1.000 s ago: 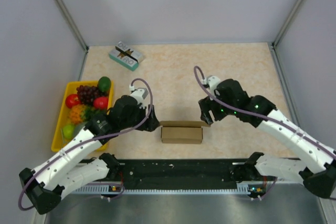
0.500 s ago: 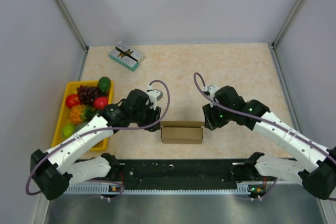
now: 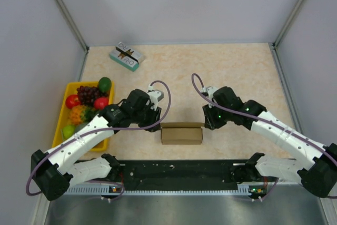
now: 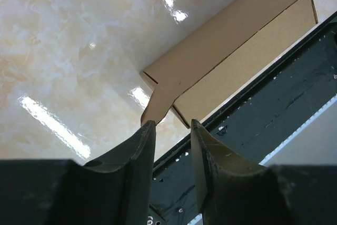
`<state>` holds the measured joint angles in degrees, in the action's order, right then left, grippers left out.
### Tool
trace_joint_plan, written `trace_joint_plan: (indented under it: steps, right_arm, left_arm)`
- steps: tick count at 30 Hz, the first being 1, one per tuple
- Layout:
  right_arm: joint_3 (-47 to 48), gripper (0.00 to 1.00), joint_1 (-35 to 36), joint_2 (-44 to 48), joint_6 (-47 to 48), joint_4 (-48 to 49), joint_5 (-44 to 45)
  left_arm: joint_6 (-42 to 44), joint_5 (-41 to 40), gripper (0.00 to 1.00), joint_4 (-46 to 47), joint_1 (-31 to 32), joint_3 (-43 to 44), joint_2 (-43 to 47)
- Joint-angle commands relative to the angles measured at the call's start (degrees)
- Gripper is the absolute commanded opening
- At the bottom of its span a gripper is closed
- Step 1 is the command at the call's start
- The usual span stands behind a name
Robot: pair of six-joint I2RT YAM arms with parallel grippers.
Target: Fold the paper box
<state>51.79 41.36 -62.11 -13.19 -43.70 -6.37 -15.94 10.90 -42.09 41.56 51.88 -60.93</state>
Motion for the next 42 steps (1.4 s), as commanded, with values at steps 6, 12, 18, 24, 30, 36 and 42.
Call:
trace_joint_plan:
  steps: [6, 12, 18, 24, 30, 36, 42]
  right_arm:
    - [0.24, 0.35, -0.58, 0.05, -0.08, 2.66, 1.35]
    - [0.42, 0.4, -0.5, 0.67, 0.53, 2.66, 3.11]
    - [0.42, 0.41, -0.58, -0.73, 1.06, 2.66, 2.51]
    - [-0.11, 0.4, -0.58, -1.88, 0.89, 3.01, 1.89]
    - [-0.81, 0.26, -0.41, -1.61, 0.1, 4.41, -0.82]
    - [-2.57, 0.05, -0.5, -0.56, -2.98, 6.7, -5.49]
    - [-3.98, 0.0, 0.03, 1.9, -6.84, 8.63, -6.55]
  left_arm:
    - [0.47, -0.78, 0.44, 1.31, 0.1, 1.56, 0.19]
    - [1.18, -6.75, 0.54, 0.25, 0.01, 1.82, 0.98]
    - [1.79, -2.29, 0.55, 1.91, -0.08, 1.3, -0.51]
    - [1.27, 0.0, 0.45, 2.71, 0.01, 0.24, -2.0]
    - [0.65, 0.61, 0.35, 2.54, 0.01, 0.15, -1.74]
    - [-1.28, 2.2, 0.24, 3.32, 0.01, 0.07, -1.3]
    - [-4.09, 4.48, 0.1, 5.08, -0.08, -0.81, -1.3]
